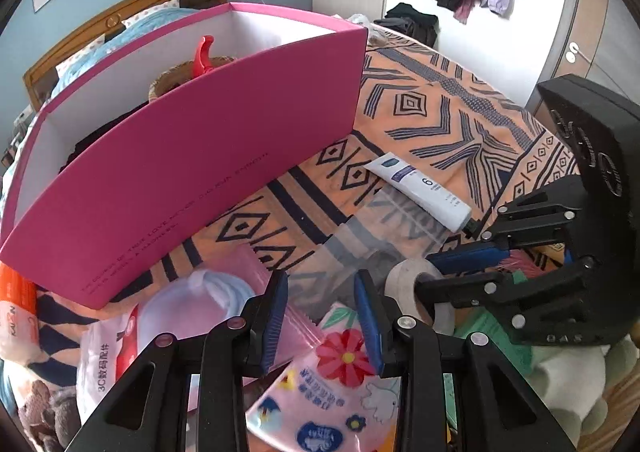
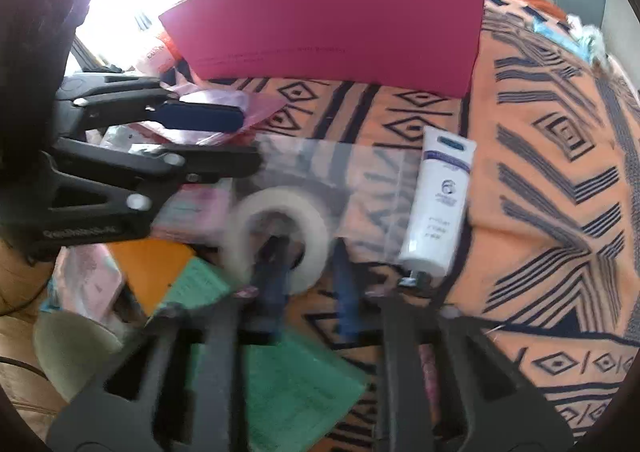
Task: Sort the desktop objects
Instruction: 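Reach the right gripper toward the white tape roll, then close the right gripper on the tape roll rim and lift it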
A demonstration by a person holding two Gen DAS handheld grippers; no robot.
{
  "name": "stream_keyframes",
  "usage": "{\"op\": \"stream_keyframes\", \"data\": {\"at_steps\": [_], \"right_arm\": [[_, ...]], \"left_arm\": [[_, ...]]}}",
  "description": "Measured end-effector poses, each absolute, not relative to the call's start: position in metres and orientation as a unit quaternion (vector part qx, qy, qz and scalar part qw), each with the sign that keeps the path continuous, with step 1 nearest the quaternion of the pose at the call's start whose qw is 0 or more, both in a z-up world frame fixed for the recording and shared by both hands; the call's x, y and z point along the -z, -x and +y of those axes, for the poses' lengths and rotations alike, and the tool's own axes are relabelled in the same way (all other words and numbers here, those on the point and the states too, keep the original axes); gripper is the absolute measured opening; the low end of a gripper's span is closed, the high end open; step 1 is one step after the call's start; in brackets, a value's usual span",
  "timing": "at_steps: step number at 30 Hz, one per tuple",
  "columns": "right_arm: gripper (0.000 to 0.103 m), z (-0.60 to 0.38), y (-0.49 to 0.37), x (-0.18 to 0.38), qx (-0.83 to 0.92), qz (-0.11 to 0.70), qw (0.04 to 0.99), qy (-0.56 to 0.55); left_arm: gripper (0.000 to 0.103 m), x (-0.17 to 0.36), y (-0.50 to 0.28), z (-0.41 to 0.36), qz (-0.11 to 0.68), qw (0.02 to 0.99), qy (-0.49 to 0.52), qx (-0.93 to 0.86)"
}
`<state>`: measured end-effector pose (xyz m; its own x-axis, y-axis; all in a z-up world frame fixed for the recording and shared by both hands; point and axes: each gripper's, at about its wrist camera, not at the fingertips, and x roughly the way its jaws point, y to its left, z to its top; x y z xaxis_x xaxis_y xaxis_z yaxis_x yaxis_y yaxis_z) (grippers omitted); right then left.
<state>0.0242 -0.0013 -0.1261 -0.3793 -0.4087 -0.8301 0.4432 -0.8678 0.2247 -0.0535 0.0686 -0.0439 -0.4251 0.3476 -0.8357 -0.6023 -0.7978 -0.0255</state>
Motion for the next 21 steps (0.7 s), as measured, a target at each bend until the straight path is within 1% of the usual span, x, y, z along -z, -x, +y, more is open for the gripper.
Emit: {"op": "stream_keyframes", "data": {"at_steps": [5, 7, 10, 14, 15, 21], "right_arm": [[0.015, 0.005, -0.019, 0.123, 0.844, 0.050, 0.238, -0.478], [0.015, 0.012, -0.017, 0.120, 0.848, 0.039, 0.236, -0.473], [0.015, 0.015, -0.018, 0.119, 0.854, 0.042, 0.228, -0.466], [0.015, 0.011, -0.018, 0.113, 0.862, 0.032, 0.224, -0.453], [0.015, 0.001, -0.029, 0.109, 0.866, 0.035, 0.220, -0.447], [0.015, 0.000, -0.025, 0.086, 0.884, 0.036, 0.211, -0.415]], "left_arm": [[0.035, 0.040, 0.049, 0.067, 0.133, 0.295, 0.453, -0.831], [0.035, 0.037, 0.045, 0.067, 0.123, 0.310, 0.453, -0.827], [0.035, 0.032, 0.041, 0.069, 0.120, 0.315, 0.446, -0.829], [0.035, 0.023, 0.036, 0.069, 0.095, 0.334, 0.444, -0.826], [0.035, 0.021, 0.034, 0.068, 0.089, 0.339, 0.443, -0.826], [0.035, 0.010, 0.027, 0.068, 0.077, 0.339, 0.433, -0.832]]}}
